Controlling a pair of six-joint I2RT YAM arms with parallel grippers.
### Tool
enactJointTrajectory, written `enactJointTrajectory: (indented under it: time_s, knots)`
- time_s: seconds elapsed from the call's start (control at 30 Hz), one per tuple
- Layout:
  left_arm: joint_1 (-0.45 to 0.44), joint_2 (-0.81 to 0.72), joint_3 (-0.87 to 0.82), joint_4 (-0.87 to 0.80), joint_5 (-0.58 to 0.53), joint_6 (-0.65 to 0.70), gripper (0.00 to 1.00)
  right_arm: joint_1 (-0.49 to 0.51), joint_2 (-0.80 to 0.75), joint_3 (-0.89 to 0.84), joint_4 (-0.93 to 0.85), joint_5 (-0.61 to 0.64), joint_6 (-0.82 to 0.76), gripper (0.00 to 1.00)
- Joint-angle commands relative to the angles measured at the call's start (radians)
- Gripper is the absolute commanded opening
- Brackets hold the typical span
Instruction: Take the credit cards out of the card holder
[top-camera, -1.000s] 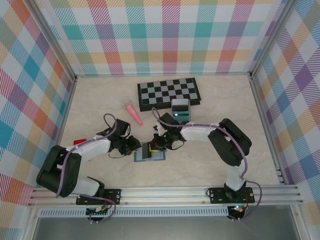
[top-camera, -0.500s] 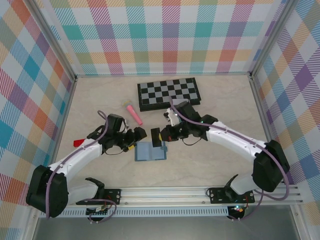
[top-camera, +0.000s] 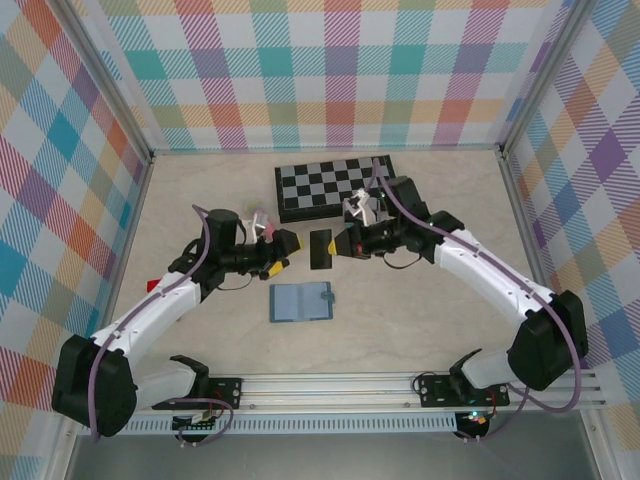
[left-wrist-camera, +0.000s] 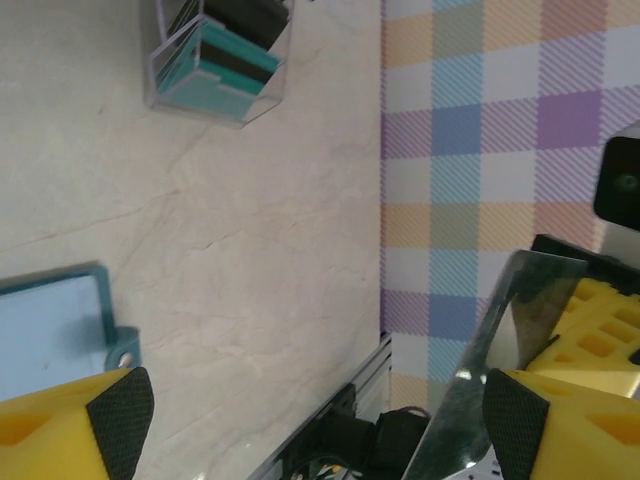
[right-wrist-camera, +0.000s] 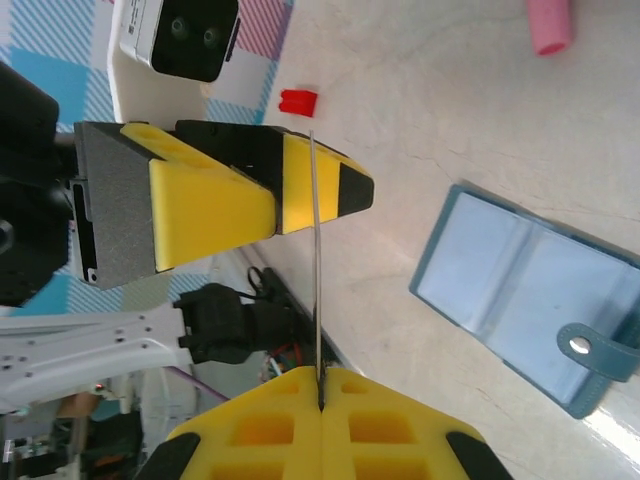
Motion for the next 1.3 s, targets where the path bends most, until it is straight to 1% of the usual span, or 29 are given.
enactJointTrajectory:
  time_s: [0.0,0.1,0.27,0.37,0.53,0.6,0.63,0.67,0.73,0.83,0.87,0.93,1.03,1.07,1.1,1.17,1.27]
  knots:
    - [0.013,0.029,0.044,0.099,0.029,-0.06,0.85,-0.02,0.058,0.064,0.032,-0.154,0.021,0.0]
    - [0.011,0.047,0.05,0.193,0.072,-0.108,0.76,-0.032,0.105,0.097,0.05,-0.238,0.031,0.0]
    - [0.008,0.057,0.051,0.317,0.089,-0.16,0.52,-0.049,0.161,0.139,0.061,-0.339,0.027,0.0]
    - [0.007,0.071,0.044,0.392,0.089,-0.206,0.39,-0.054,0.189,0.153,0.063,-0.368,0.028,0.0]
    - [0.007,0.126,0.048,0.512,0.109,-0.289,0.17,-0.055,0.22,0.159,0.109,-0.38,0.067,0.0]
    - [0.007,0.144,0.055,0.54,0.115,-0.312,0.07,-0.057,0.228,0.156,0.138,-0.372,0.103,0.05]
    - [0.007,0.147,0.058,0.539,0.114,-0.312,0.06,-0.056,0.228,0.151,0.161,-0.369,0.129,0.09]
    - [0.007,0.149,0.06,0.539,0.112,-0.312,0.05,-0.056,0.227,0.14,0.195,-0.366,0.16,0.14]
    - [0.007,0.151,0.064,0.543,0.11,-0.313,0.04,-0.056,0.227,0.129,0.237,-0.351,0.204,0.21]
    - [0.007,0.144,0.063,0.536,0.102,-0.312,0.02,-0.056,0.227,0.126,0.28,-0.33,0.257,0.22]
    - [0.007,0.144,0.062,0.533,0.101,-0.312,0.02,-0.056,0.228,0.124,0.303,-0.327,0.277,0.22]
    - [0.007,0.138,0.061,0.521,0.091,-0.311,0.02,-0.056,0.225,0.124,0.328,-0.306,0.304,0.17]
    - [0.007,0.13,0.057,0.503,0.077,-0.308,0.02,-0.056,0.209,0.124,0.313,-0.255,0.298,0.04]
    - [0.007,0.125,0.057,0.488,0.07,-0.306,0.06,-0.057,0.202,0.126,0.294,-0.229,0.288,0.01]
    - [0.007,0.117,0.059,0.458,0.06,-0.293,0.13,-0.057,0.193,0.131,0.266,-0.202,0.263,0.0]
    - [0.008,0.096,0.071,0.361,0.032,-0.246,0.29,-0.058,0.179,0.155,0.169,-0.131,0.195,0.0]
    - [0.009,0.053,0.115,0.116,-0.046,-0.123,0.58,-0.062,0.16,0.215,0.002,0.013,0.048,0.0]
